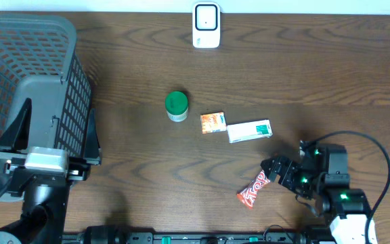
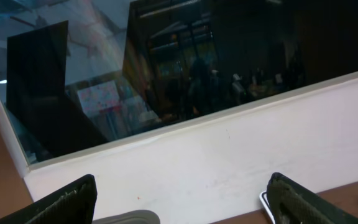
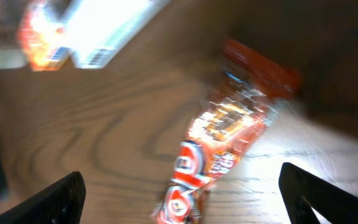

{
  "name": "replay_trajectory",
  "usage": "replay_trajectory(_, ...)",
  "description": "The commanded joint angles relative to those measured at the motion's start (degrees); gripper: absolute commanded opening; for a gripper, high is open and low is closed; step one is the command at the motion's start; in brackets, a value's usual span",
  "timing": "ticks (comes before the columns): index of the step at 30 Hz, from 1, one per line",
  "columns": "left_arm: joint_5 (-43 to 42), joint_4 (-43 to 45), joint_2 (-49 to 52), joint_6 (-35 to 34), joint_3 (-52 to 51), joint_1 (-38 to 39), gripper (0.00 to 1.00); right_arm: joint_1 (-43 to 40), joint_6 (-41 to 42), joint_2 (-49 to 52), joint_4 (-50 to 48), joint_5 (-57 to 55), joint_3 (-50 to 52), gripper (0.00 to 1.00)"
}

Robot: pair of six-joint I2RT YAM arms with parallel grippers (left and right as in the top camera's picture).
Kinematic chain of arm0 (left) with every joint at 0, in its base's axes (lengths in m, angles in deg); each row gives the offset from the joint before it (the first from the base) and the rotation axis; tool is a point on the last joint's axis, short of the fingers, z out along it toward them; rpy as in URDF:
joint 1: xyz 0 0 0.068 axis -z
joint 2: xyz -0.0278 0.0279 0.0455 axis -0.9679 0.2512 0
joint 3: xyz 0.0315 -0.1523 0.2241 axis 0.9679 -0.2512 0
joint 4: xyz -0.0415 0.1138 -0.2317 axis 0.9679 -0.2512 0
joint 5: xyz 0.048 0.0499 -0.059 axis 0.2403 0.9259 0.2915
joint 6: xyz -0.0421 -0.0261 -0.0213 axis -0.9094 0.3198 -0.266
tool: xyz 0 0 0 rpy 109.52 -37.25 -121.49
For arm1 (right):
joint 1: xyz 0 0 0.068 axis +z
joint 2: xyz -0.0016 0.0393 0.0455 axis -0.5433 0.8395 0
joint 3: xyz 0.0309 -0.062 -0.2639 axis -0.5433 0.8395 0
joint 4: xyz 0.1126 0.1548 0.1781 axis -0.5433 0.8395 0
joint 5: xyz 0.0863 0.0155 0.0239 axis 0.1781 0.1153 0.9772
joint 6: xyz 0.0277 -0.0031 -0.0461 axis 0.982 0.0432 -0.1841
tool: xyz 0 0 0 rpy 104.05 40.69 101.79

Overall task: Scan the item barcode
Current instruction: 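Lower the right gripper onto the red Top bar and grasp it, then lift the red Top bar with the right gripper toward the scanner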

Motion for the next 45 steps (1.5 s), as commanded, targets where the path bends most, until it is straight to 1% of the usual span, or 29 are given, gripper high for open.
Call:
replay_trajectory(1,-0.7,0.5,-0.3,-0.7,0.0,-0.3,0.87,0.3,8.1,-0.3,-3.4,-2.2,3.7,0.95)
replay_trajectory(4,-0.7,0.5,-0.3,-0.7,0.0,-0.3,0.87,0.3,8.8,-0.3,-7.0,-3.4,6.7,0.93)
replay_trajectory(6,-0.7,0.7,-0.3,-0.7,0.0,-0.3,0.87,0.3,12.1,-0.3,-8.0,-6.0,8.8,0.92)
replay_trajectory(8,-0.7,0.7,-0.3,-0.7,0.0,-0.3,0.87,0.3,15.8,-0.3,-8.9,-8.3,11.3,0.95)
replay_trajectory(11,-0.7,0.7,-0.3,-0.7,0.0,-0.3,0.87,0.3,18.2,-0.3,-12.8,-8.3,14.9,0.92)
replay_trajectory(13,-0.7,0.7,-0.3,-0.7,0.0,-0.3,0.87,0.3,18.3,-0.2,-16.3,-7.5,16.7,0.86)
replay_trajectory(15,-0.7,0.7,-0.3,-0.7,0.0,-0.3,0.87,0.3,18.1,0.3,-16.8,-7.7,16.7,0.8)
replay_trajectory(16,-0.7,0.7,-0.3,-0.7,0.0,-0.3,0.87,0.3,18.1,0.6,-17.0,-7.8,16.8,0.79)
replay_trajectory(22,-0.7,0.7,-0.3,-0.7,0.0,-0.3,0.87,0.3,18.0,4.2,-17.5,-7.7,16.9,0.8)
replay_trajectory(27,-0.7,0.7,-0.3,-0.7,0.0,-0.3,0.87,0.3,18.0,9.3,-21.2,-7.4,17.7,0.8)
replay_trajectory(31,-0.7,0.7,-0.3,-0.7,0.0,-0.3,0.87,0.3,17.8,14.3,-24.9,-7.3,18.1,0.75)
replay_trajectory(34,-0.7,0.7,-0.3,-0.7,0.0,-0.3,0.87,0.3,16.5,18.1,-26.5,-7.3,18.1,0.66)
replay_trajectory(35,-0.7,0.7,-0.3,-0.7,0.0,-0.3,0.87,0.3,16.3,19.4,-26.9,-7.3,18.1,0.59)
replay_trajectory(37,-0.7,0.7,-0.3,-0.7,0.0,-0.3,0.87,0.3,16.2,21.8,-27.5,-7.3,18.1,0.4)
replay_trajectory(40,-0.7,0.7,-0.3,-0.7,0.0,-0.3,0.87,0.3,12.9,24.9,-30.4,-6.8,18.1,0.09)
replay_trajectory(41,-0.7,0.7,-0.3,-0.7,0.0,-0.3,0.87,0.3,12.2,25.5,-31.4,-6.2,18.1,0.01)
replay_trajectory(45,-0.7,0.7,-0.3,-0.7,0.0,-0.3,0.87,0.3,11.7,25.9,-35.6,-4.5,18.1,0.01)
